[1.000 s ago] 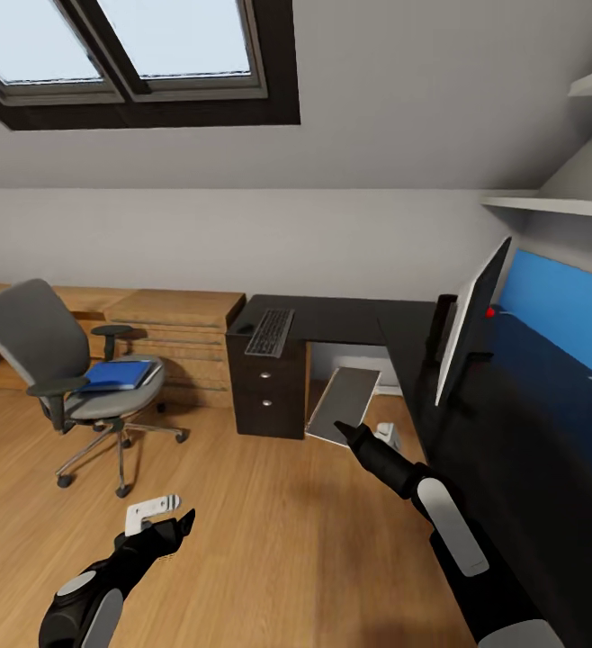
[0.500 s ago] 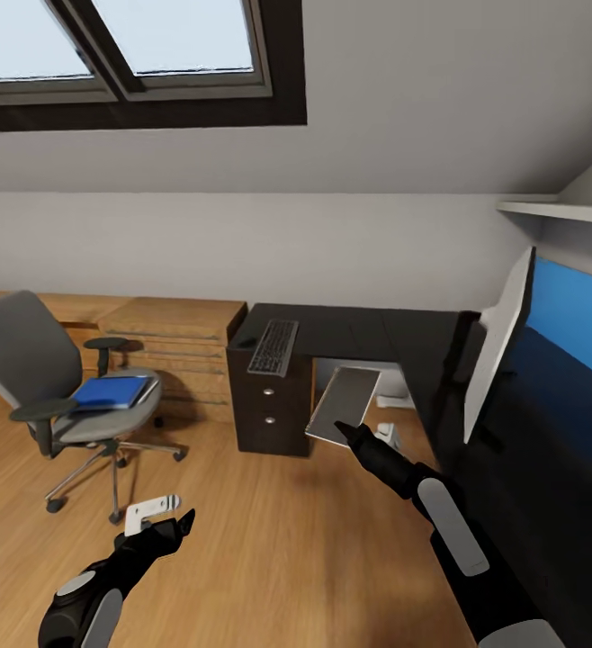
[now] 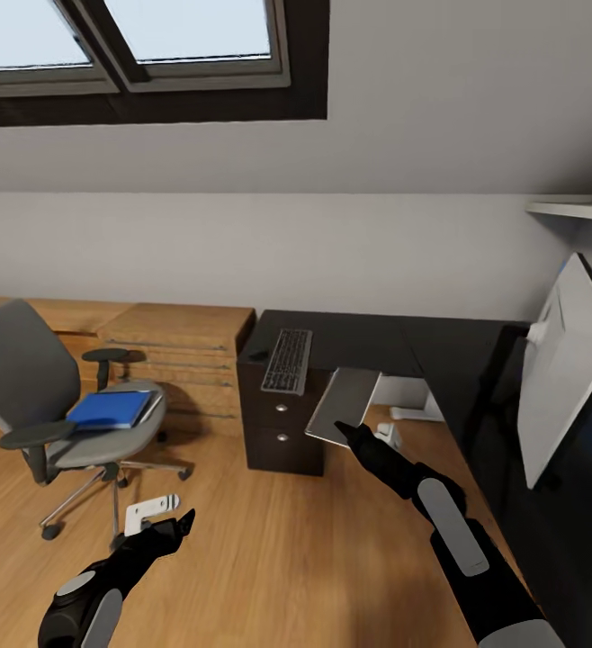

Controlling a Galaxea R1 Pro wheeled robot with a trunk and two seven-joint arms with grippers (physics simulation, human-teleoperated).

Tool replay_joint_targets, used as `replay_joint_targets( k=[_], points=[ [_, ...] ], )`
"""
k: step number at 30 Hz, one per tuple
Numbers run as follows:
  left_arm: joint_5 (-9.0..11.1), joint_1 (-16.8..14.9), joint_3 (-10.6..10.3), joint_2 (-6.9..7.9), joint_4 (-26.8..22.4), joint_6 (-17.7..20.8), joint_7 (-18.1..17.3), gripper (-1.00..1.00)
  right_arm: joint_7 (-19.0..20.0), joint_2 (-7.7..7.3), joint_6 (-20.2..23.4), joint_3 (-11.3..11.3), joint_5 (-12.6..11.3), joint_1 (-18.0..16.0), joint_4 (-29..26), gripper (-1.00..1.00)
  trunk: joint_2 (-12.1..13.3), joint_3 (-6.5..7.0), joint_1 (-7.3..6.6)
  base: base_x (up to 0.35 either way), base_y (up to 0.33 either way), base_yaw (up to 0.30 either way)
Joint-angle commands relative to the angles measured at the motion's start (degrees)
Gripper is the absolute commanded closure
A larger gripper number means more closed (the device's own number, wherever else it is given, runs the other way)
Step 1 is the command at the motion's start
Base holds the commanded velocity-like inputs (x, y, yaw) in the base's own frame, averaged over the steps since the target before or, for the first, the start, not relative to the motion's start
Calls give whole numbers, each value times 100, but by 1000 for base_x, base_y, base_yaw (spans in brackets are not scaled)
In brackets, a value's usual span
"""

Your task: In the bedroom, organize the workspace by keeping the computer under the desk, ensuring the monitor is on the desk, placing the keyboard on the desk next to the monitor, placing the mouse on the desk next to the keyboard, moving the folder from the swivel chair onto the desk next to the mouse, stacking the notebook on top of the folder with the pen on top of the notebook, and positioning the swivel chair next to the desk.

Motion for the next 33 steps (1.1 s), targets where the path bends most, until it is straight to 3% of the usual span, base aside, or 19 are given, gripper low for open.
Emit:
replay_joint_targets(
  k=[1, 10, 17, 30, 33],
  points=[
    [61, -3, -4, 3, -6, 25, 46, -100, 27, -4, 15, 2, -28, -4, -1, 100, -3, -6, 3, 308, 208, 0],
    [61, -3, -3, 3, -11, 16, 50, -100, 28, -10, 15, 2, -34, -4, -1, 100, -3, -6, 3, 309, 183, 0],
    [53, -3, -3, 3, -11, 16, 56, -100, 28, -21, 15, -4, -24, -4, -11, 100, -3, -6, 3, 325, 4, 0],
    [52, -3, -3, 3, -6, 10, 57, -100, 36, -110, -13, -57, -33, -4, -22, 100, -3, -6, 3, 307, -155, 0],
    [52, -3, -3, 3, -11, -9, 56, -100, 30, -111, -33, -235, -39, -4, 6, 100, -3, -6, 3, 268, -233, 0]
  ],
)
